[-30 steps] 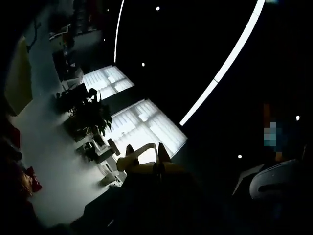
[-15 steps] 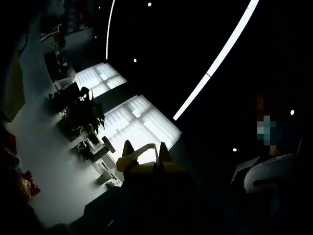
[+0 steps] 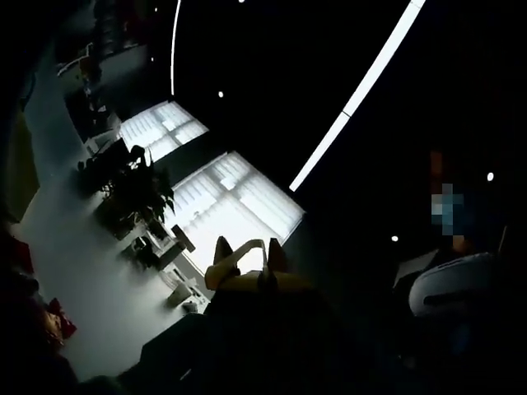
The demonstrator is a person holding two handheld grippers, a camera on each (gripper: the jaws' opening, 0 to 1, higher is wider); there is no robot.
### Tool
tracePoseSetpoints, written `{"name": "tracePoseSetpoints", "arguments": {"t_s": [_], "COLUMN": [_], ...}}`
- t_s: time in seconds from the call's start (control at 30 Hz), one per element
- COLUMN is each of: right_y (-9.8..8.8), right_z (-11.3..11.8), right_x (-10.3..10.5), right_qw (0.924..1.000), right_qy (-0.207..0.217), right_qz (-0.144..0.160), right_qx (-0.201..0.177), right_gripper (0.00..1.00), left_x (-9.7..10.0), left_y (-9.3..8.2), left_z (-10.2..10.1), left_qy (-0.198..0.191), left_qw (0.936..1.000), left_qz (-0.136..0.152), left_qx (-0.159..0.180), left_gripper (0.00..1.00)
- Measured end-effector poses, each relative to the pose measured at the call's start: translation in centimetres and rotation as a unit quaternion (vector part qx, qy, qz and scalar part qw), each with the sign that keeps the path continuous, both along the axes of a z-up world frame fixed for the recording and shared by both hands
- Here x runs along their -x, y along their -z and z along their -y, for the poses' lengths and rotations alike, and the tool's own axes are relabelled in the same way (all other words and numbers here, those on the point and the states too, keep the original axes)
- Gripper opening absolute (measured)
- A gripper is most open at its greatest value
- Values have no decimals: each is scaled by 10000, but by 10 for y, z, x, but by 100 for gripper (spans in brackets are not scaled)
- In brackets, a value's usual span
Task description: Place the target food into the container with the food tongs after gripping and lifting it, then release it inside without dropping or visibly crushing the food.
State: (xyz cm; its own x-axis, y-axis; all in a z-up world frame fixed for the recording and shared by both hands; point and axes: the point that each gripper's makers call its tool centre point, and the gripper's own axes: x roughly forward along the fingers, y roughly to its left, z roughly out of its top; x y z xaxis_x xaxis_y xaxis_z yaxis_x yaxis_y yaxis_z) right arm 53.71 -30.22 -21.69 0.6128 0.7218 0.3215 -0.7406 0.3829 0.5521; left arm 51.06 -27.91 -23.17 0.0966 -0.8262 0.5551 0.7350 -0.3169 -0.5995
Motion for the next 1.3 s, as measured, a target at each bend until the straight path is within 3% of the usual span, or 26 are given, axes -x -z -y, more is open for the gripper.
{"name": "tracePoseSetpoints", "arguments": {"t_s": [0.07, 0.2, 0.23, 0.27, 0.43, 0.53, 0.63, 0.73, 0.8, 0.87, 0.93, 1.0, 1.13, 1.17, 1.2, 1.23, 1.27, 1.3], "right_y": [-1, 0, 0, 2, 11, 17, 20, 22, 25, 28, 30, 31, 34, 36, 36, 35, 36, 36], "right_z": [-1, -3, -3, -5, -5, -5, -5, -5, -5, -5, -4, -4, -3, -3, -1, 6, 4, 3], "right_x": [1, 3, 3, 4, 2, 0, 0, -2, -2, -3, -5, -6, -7, -8, -10, -16, -13, -13], "right_qw": [10000, 10000, 10000, 10000, 9993, 9984, 9978, 9968, 9954, 9947, 9943, 9943, 9931, 9923, 9913, 9864, 9866, 9867], "right_qy": [-18, -24, -25, -31, 56, 110, 147, 214, 259, 261, 314, 335, 379, 434, 534, 872, 799, 774], "right_qz": [32, 58, 57, 62, 82, 62, 77, 109, 130, 117, 85, 74, 56, 61, 66, 210, 191, 198], "right_qx": [-33, -6, 6, 56, 359, 545, 648, 759, 908, 990, 1012, 1007, 1106, 1163, 1198, 1375, 1406, 1416], "right_gripper": [24, 24, 24, 24, 24, 24, 24, 24, 24, 24, 24, 24, 24, 24, 24, 24, 24, 24], "left_x": [2, 3, 4, 4, 8, 7, 5, 3, 0, -12, -18, -19, -24, -27, -28, -31, -36, -37], "left_y": [-1, 1, 2, 5, 12, 15, 14, 18, 19, 22, 29, 32, 33, 37, 38, 43, 44, 45], "left_z": [-1, -1, -2, -3, -5, -11, -19, -27, -35, -42, -48, -51, -58, -61, -62, -66, -71, -73], "left_qy": [-60, 46, 17, -126, -213, -508, -713, -976, -1201, -1649, -2067, -2253, -2518, -2597, -2614, -2736, -2954, -2989], "left_qw": [9999, 9999, 9998, 9987, 9953, 9879, 9831, 9724, 9617, 9506, 9214, 9035, 8864, 8752, 8721, 8573, 8415, 8377], "left_qz": [132, 64, 126, 380, 630, 1040, 1168, 1460, 1710, 1717, 2204, 2445, 2560, 2640, 2666, 2771, 2865, 2898], "left_qx": [-30, -75, -138, -304, -705, -1037, -1219, -1533, -1776, -1993, -2445, -2707, -2920, -3111, -3164, -3369, -3502, -3535], "left_gripper": [3, 3, 3, 4, 14, 23, 35, 42, 46, 63, 71, 71, 79, 82, 85, 89, 95, 99]}}
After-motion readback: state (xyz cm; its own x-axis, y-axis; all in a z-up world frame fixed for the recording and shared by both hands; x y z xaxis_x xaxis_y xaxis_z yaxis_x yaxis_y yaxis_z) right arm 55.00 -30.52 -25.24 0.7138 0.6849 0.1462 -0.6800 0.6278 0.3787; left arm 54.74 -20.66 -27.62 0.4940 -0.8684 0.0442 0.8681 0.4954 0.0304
